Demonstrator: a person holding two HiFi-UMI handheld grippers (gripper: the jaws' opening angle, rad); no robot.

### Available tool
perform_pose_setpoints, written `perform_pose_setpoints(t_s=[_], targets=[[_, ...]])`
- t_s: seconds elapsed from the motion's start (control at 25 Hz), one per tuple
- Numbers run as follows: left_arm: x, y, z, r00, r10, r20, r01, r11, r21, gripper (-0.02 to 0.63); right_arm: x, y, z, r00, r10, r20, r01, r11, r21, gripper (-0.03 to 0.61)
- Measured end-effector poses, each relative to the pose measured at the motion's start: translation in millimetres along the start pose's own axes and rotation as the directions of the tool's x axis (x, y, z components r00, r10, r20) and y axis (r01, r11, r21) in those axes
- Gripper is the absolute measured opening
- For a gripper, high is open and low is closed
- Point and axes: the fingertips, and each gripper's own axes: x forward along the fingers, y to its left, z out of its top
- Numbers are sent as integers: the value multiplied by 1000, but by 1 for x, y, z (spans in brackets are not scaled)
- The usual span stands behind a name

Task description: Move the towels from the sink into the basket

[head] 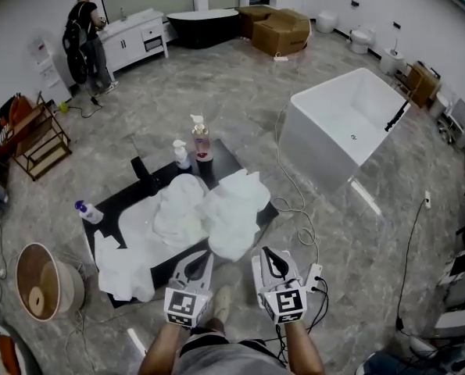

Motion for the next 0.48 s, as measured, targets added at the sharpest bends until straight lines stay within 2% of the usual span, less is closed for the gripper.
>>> perform_pose_setpoints(t_s=[0.24, 0.48], targets=[[44, 44, -32, 997, -12, -74, 10, 999, -30, 9, 70, -1, -30, 997, 34, -62, -32, 999, 23, 0], [81, 69, -57, 992, -38, -122, 32, 998, -45, 9, 120, -7, -60, 993, 46, -112, -42, 998, 36, 3]])
